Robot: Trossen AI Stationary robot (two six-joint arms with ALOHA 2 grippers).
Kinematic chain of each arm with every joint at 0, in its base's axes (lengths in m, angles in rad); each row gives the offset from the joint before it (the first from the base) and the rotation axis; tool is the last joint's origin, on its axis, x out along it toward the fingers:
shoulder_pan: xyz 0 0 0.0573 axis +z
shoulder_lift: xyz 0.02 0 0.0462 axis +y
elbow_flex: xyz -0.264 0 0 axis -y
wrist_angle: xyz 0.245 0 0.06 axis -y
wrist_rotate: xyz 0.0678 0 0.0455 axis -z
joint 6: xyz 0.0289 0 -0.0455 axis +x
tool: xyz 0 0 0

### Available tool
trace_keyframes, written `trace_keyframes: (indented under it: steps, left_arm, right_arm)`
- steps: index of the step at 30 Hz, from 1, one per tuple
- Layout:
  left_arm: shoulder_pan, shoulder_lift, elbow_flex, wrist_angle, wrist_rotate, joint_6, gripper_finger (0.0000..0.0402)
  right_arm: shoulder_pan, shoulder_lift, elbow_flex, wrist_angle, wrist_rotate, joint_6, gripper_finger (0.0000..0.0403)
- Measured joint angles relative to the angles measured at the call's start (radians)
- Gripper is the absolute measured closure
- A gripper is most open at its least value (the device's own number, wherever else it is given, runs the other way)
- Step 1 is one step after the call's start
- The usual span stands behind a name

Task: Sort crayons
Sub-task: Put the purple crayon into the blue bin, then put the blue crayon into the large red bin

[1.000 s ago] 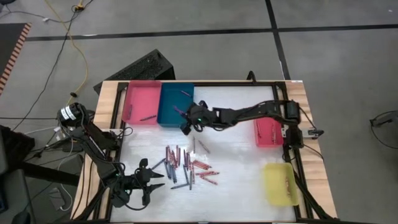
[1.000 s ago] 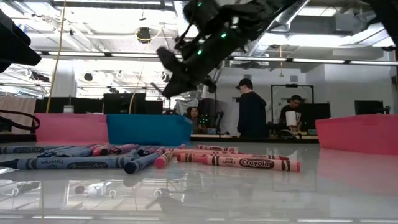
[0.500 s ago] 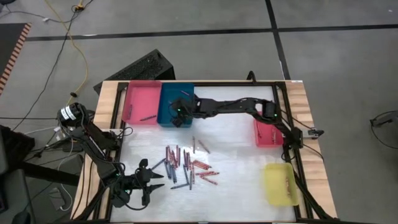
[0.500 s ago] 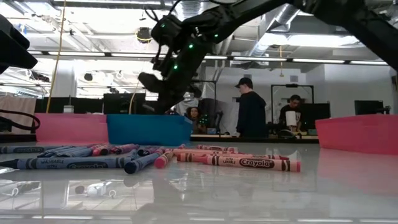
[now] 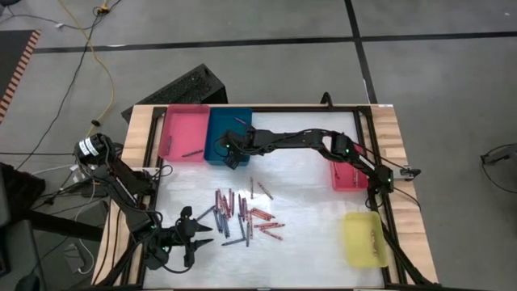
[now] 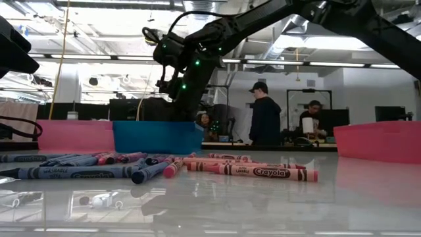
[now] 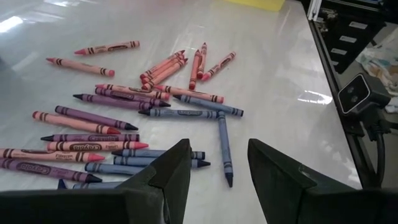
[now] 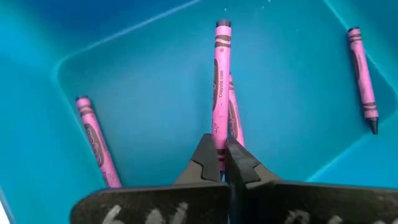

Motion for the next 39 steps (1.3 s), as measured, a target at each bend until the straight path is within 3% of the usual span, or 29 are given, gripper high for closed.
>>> trace_keyframes:
  steps: [20,27,31,39]
  left_arm:
    - [0.0,0.0,0.0,0.002,0.0,-0.002,0.0253]
    - [0.0,0.0,0.0,0.0,0.03,-0.003,0.0253]
    - [0.013,0.0,0.0,-0.045,0.071,-0.049,0.0253]
    - [0.109,0.0,0.0,-0.171,0.248,-0.221,0.0253]
  right_arm:
    - [-0.005,0.002,0.01,-0.022,-0.019,0.01,0.0354]
    - [0.016,0.001,0.159,-0.187,-0.032,-0.056,0.0347]
    - [0.05,0.002,0.35,-0.384,-0.042,-0.12,0.0347]
    - [0.171,-0.304,0.274,-0.516,-0.005,-0.17,0.0346]
